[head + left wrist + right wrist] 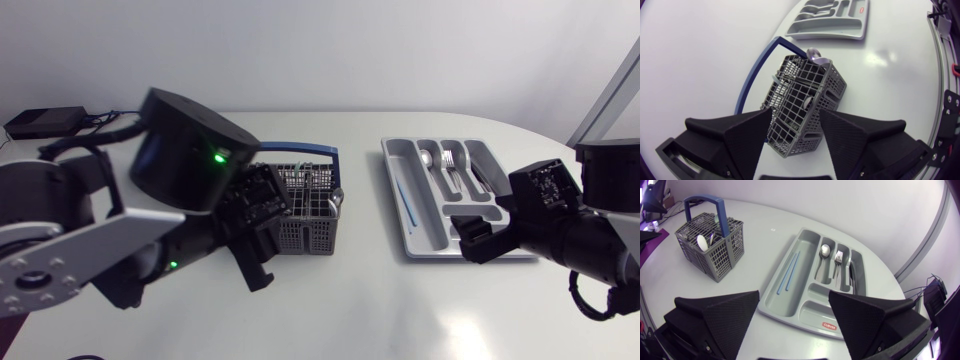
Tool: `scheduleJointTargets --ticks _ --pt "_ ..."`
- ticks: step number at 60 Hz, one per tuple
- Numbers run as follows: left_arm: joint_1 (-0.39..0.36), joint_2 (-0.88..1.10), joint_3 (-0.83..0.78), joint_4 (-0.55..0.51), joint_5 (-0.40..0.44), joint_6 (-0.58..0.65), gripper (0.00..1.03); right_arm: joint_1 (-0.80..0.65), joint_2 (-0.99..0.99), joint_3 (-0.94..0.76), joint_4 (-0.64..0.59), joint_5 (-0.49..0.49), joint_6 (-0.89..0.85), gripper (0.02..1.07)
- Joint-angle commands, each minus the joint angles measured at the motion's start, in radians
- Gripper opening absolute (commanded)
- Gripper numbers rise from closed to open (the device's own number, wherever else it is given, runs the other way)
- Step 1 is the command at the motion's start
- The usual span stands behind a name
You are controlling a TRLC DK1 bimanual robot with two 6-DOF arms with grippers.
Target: Unload the cutlery basket into the drawer organizer.
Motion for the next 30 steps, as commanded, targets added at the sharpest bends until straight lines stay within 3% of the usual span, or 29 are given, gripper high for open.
scheduleJointTargets --ticks 1,18,30 --pt "0.056 -0.035 -0.046 0.006 0.093 0.121 0.69 0.01 -0.005 -0.031 -0.005 0.004 -0.01 1.02" --pt "0.117 -0.051 -0.126 0.07 0.297 0.262 0.69 0.006 -0.005 -0.037 0.004 0.004 -0.027 1.02" --pt "0.139 -0.005 -0.151 0.15 0.305 0.334 0.69 0.006 -0.002 -0.05 0.023 0.004 -0.035 1.02"
